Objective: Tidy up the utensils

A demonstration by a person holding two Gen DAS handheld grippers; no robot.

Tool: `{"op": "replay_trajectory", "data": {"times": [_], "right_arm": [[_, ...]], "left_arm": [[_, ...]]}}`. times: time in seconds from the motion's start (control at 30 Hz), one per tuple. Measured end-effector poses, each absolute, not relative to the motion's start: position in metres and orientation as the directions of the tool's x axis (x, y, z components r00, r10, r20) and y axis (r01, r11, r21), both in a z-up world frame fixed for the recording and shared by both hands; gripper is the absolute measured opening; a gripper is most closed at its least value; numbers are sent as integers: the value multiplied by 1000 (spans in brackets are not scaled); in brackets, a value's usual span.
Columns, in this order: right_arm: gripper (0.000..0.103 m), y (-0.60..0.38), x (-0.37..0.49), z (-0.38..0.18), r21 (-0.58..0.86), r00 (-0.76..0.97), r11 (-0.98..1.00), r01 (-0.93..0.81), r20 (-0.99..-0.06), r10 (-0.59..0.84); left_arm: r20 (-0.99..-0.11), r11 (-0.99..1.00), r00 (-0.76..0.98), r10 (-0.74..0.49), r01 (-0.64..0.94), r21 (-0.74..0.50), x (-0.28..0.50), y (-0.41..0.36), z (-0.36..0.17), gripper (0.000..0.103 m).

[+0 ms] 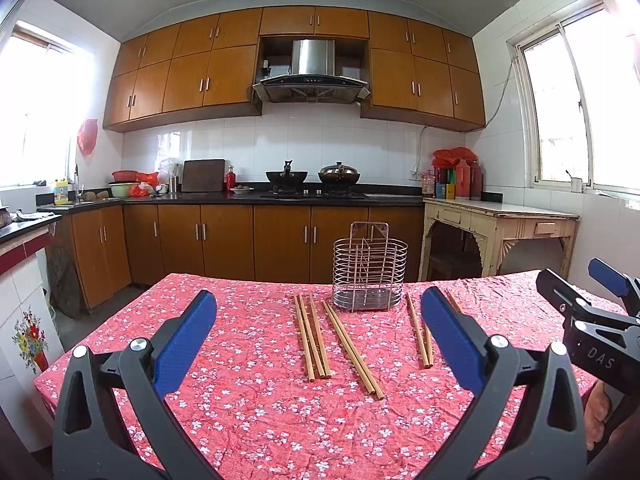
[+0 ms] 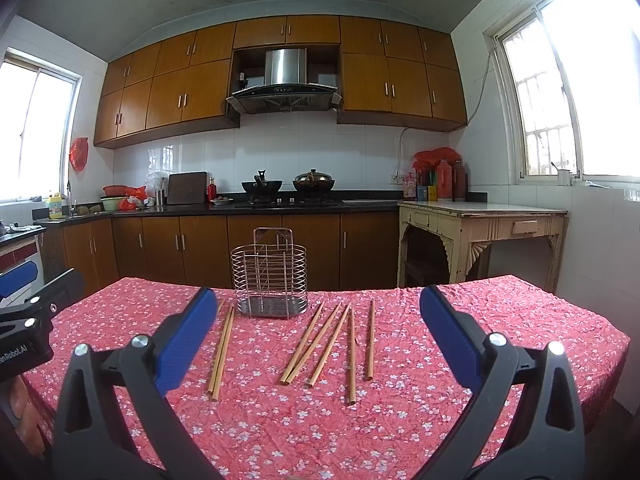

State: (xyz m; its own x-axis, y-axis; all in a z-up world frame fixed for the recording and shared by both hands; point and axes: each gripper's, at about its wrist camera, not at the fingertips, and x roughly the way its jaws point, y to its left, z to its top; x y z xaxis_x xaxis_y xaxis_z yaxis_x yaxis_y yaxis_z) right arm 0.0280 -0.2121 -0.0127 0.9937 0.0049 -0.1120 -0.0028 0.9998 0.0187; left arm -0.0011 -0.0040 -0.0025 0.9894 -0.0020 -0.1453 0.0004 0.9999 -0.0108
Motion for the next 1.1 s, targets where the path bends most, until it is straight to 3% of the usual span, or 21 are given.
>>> {"op": "replay_trajectory", "data": {"times": [1.1], "right_arm": [[99,-211,33,-23,26,993,1000,-5,-115,8]], "left_arm": [[-157,1000,988,-6,3,-17,4,2,-2,101]]}}
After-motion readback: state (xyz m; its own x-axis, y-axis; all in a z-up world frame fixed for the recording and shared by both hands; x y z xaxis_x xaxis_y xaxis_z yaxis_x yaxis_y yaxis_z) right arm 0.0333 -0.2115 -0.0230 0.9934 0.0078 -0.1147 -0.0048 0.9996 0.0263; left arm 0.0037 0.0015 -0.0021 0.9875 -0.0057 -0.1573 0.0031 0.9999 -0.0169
